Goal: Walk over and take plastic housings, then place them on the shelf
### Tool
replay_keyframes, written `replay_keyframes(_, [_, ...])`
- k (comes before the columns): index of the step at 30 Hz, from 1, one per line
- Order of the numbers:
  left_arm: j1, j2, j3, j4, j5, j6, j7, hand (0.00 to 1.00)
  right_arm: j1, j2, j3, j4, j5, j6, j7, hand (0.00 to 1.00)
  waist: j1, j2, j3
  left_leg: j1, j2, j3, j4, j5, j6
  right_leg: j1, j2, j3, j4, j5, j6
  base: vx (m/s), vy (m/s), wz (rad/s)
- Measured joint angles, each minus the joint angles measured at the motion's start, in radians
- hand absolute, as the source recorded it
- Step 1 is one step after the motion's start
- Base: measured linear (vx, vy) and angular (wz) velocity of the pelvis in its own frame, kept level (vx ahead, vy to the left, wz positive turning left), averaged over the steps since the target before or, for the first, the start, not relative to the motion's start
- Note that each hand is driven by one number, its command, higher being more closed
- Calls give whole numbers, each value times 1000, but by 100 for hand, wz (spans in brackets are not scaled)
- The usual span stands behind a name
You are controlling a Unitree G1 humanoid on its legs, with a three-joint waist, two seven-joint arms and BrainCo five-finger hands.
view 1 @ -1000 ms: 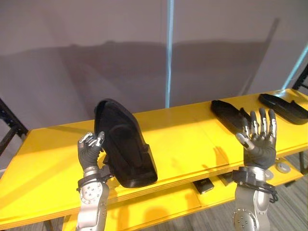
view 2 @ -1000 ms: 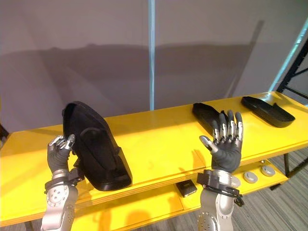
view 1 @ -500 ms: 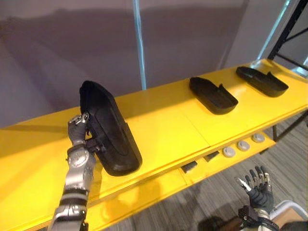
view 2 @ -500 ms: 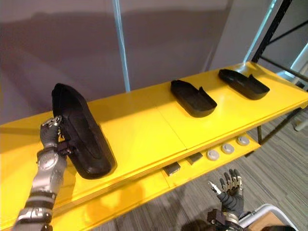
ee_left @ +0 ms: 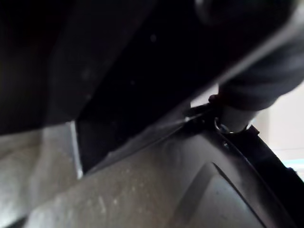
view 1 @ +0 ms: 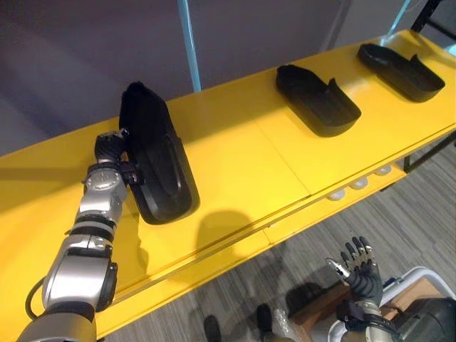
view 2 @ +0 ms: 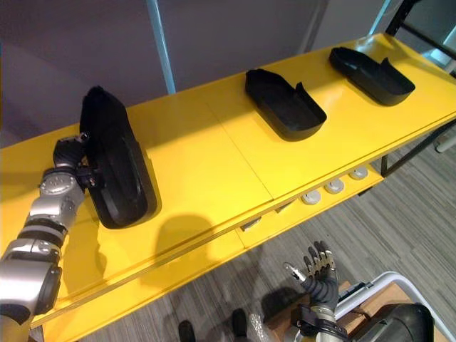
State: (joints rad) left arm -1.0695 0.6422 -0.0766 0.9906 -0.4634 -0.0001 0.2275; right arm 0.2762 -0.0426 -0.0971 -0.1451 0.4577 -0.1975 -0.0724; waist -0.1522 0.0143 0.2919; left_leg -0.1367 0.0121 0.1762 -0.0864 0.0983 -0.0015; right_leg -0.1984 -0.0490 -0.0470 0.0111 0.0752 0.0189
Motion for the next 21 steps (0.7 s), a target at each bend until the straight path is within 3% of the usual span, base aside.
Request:
replay_keyframes(6, [-77,20,0,20,-3,14,1,0,-8,4,29,-29,-18,0,1,0,-1,-3,44,-10,5,15,0,0,0,-15,5,12,0,3,-3,-7,11,-6])
replay_keyframes(15, [-100,19,-19,23,-56,17,-24,0,-9,8,31,-33,-67,4,0,0,0,-3,51,4,6,20,0,0,0,-5,7,19,0,3,-4,-12,32,-2])
replay_keyframes(18, [-99,17,-29,-30,-99,23,-34,0,-9,8,31,-33,-75,16,0,0,3,-3,51,24,6,16,0,0,0,19,6,15,-2,3,-4,-20,29,4])
replay_keyframes(21, [-82,17,-27,-221,-111,-1,-27,0,-8,7,32,-26,-98,26,8,0,19,-3,50,45,6,11,0,0,0,42,6,10,-2,3,-4,-42,29,4])
